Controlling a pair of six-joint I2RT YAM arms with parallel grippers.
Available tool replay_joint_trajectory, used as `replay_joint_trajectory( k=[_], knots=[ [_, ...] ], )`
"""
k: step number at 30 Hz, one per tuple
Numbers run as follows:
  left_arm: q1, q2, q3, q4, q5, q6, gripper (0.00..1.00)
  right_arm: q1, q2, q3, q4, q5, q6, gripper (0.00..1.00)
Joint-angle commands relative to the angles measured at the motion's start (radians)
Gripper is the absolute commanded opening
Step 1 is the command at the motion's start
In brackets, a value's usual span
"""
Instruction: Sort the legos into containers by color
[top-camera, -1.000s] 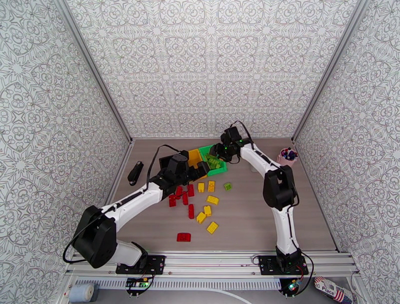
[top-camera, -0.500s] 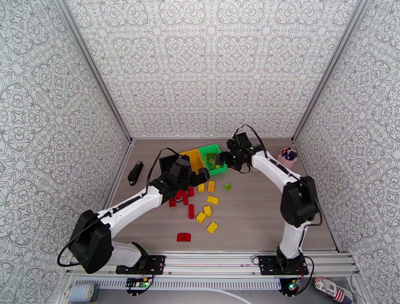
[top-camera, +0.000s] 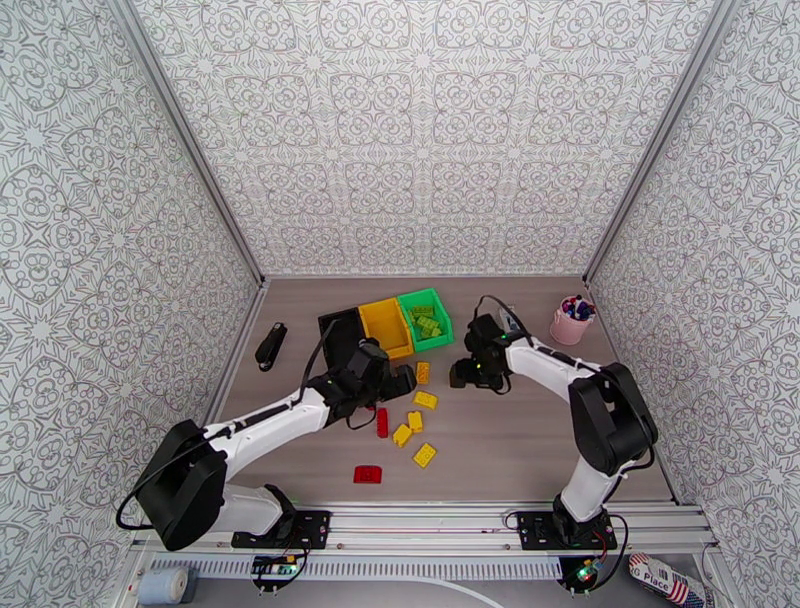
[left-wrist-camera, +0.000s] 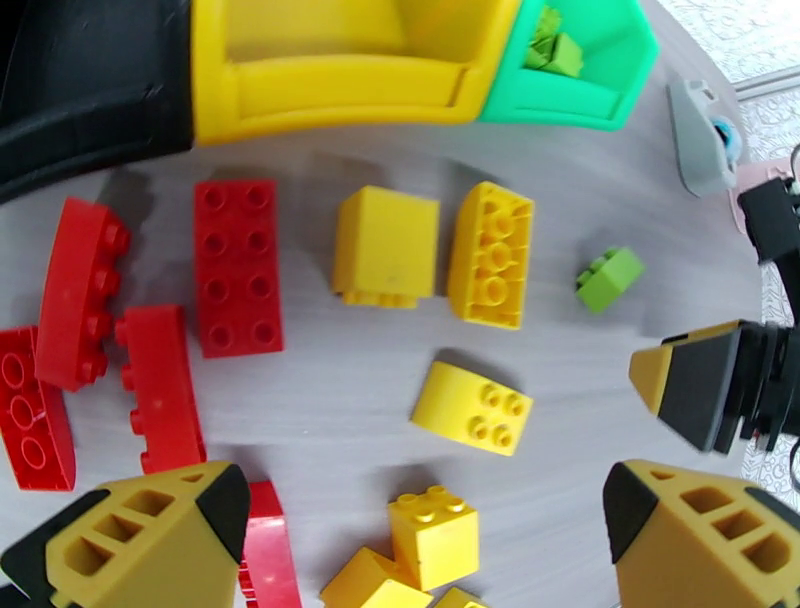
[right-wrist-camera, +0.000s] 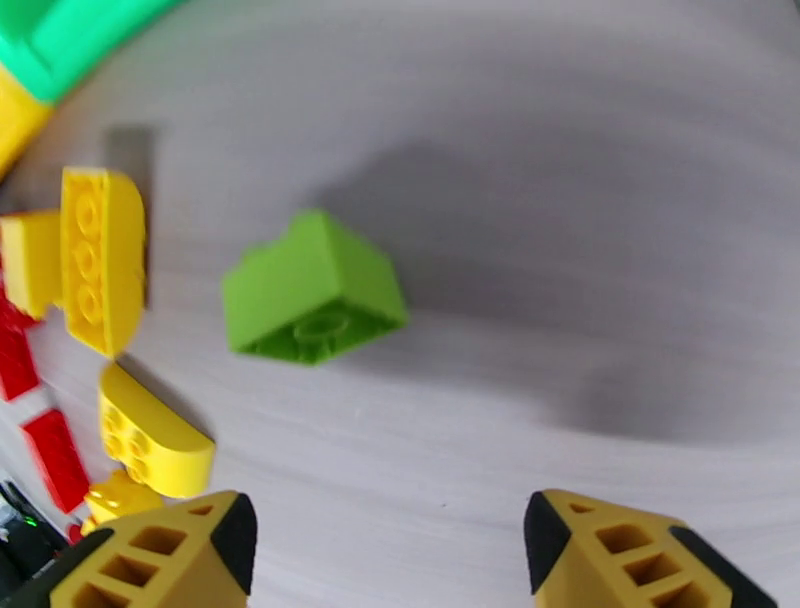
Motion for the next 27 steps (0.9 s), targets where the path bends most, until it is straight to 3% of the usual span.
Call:
replay_joint_trajectory(
  k=[1, 5, 9, 20, 27],
  knots=[
    [-0.003, -0.026, -0.005, 0.023, -0.018, -0.021, 0.99, 0.024, 0.044, 0.001, 0.031, 0.056, -0.007, 0.73],
    [-0.003, -0.039, -0.023, 0.032, -0.016, -0.030, 0.99, 0.026, 0.085, 0.039, 0.025, 0.099, -0.017, 0.72],
    [-0.003, -0.049, -0.049, 0.057, -0.007, -0.043, 0.99, 0.026, 0.125, 0.085, 0.017, 0.137, -0.022, 0.64],
    [-0.003, -0.043, -0.043, 0.058, -0.003, -0.044, 0.99, 0.015, 0.226, 0.230, -0.007, 0.128, -0.031, 0.63],
    [0.001, -0.042, -0.046, 0.058, -0.002, -0.045, 0.99, 0.000, 0.244, 0.286, -0.033, 0.124, -0.043, 0.47]
  ],
)
